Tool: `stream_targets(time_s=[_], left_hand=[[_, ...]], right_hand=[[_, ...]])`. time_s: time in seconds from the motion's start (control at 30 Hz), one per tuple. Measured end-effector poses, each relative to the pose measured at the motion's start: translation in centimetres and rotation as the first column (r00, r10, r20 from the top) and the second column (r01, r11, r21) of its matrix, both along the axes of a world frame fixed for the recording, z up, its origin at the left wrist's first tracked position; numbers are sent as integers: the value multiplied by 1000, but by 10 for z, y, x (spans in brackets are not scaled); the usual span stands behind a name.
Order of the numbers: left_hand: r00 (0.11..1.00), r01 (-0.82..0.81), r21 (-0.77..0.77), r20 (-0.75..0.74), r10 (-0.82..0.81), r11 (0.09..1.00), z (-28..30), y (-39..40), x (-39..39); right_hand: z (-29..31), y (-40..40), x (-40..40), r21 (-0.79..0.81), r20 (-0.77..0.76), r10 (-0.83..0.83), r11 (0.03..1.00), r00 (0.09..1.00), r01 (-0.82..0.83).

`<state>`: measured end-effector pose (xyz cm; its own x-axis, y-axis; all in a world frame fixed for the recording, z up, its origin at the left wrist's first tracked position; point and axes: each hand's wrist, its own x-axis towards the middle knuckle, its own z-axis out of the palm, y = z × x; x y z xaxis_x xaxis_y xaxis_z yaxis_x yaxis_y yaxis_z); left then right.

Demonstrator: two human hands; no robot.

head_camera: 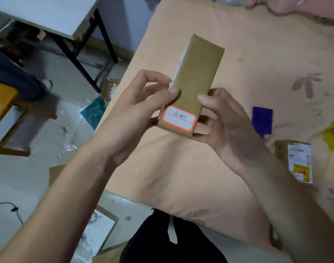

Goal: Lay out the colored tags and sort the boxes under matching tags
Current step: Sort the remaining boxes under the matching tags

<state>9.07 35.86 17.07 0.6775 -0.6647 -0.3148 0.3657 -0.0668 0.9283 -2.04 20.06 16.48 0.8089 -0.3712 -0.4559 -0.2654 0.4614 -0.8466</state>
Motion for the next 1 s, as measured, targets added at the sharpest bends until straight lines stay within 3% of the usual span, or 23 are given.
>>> stream_targets(time_s=[0.2,0.4,0.8,0.9,1.0], left_hand=[[993,109,-17,-49,-110,994,6,-17,-32],[957,264,-3,-121,-263,964,-11,-56,-91],[898,435,172,-153,-413,884,-44,-170,-257],[908,413,227,-175,-380,882,-55,-206,-308],[915,396,268,-197,-353,878,-63,-235,-357]], right_hand=[[12,-12,-49,-51,55,-77,996,995,80],[2,-36,-134,-76,8,-278,958,961,278],[-45,-156,-388,-305,-204,-649,753,733,583],[-66,-203,-440,-562,-324,-700,684,637,466],[-93,-240,-477,-753,-526,-654,655,543,60]])
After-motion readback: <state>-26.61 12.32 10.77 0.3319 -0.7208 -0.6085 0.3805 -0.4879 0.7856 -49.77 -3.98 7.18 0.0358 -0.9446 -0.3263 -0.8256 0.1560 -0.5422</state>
